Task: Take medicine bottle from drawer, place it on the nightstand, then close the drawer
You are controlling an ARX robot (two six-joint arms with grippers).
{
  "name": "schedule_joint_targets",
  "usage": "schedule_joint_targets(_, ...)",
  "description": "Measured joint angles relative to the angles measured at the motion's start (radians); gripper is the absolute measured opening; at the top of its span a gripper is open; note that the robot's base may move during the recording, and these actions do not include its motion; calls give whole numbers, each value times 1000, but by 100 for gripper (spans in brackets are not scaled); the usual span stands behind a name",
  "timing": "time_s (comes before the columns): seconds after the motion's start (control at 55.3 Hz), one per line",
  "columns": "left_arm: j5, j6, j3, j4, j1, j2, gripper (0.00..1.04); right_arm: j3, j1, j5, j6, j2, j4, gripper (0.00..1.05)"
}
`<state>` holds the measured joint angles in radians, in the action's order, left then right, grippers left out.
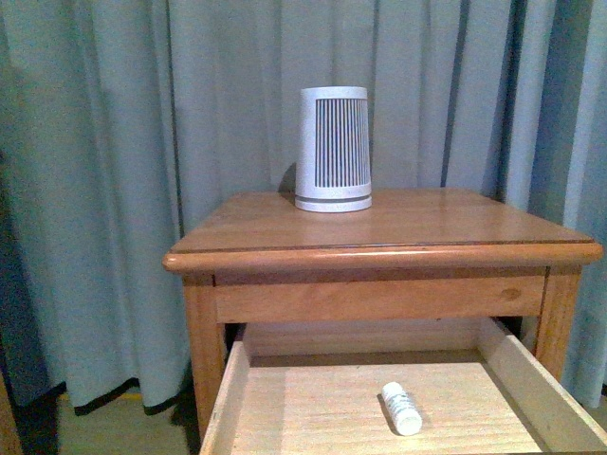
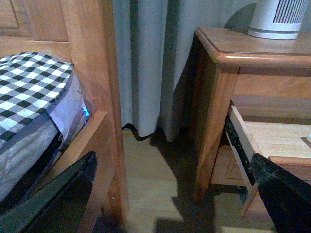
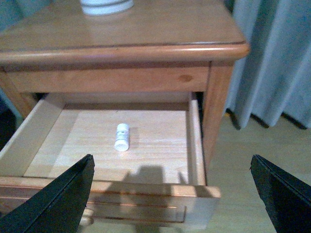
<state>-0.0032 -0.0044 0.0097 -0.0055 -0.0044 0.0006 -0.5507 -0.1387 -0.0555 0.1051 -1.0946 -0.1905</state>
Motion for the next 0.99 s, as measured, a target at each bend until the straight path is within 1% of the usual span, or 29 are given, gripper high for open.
schedule_joint_targets(0.09, 0, 0, 0, 0, 0, 0, 98, -166, -13, 1, 10, -227, 47, 98)
schedule_joint_targets(0.235, 0, 0, 0, 0, 0, 0, 98, -404, -59, -60, 13, -552, 75, 98)
schedule_joint_targets(0.289, 0, 0, 0, 0, 0, 0, 98, -449, -75, -66, 17, -625, 76, 98)
schedule_joint_targets(0.434, 0, 0, 0, 0, 0, 0, 98, -542, -114, -106, 34, -787, 85, 98)
schedule_joint_targets(0.561, 0, 0, 0, 0, 0, 0, 98, -592, -143, -131, 37, -909, 30, 98)
schedule_joint_targets(0.669, 0, 0, 0, 0, 0, 0, 98, -643, -148, -153, 41, -993, -18, 98)
schedule_joint_targets(0.85, 0, 0, 0, 0, 0, 0, 98, -730, -149, -168, 56, -1116, -31, 98)
schedule_joint_targets(0.995, 0, 0, 0, 0, 0, 0, 98, -763, -155, -178, 62, -1176, -41, 98)
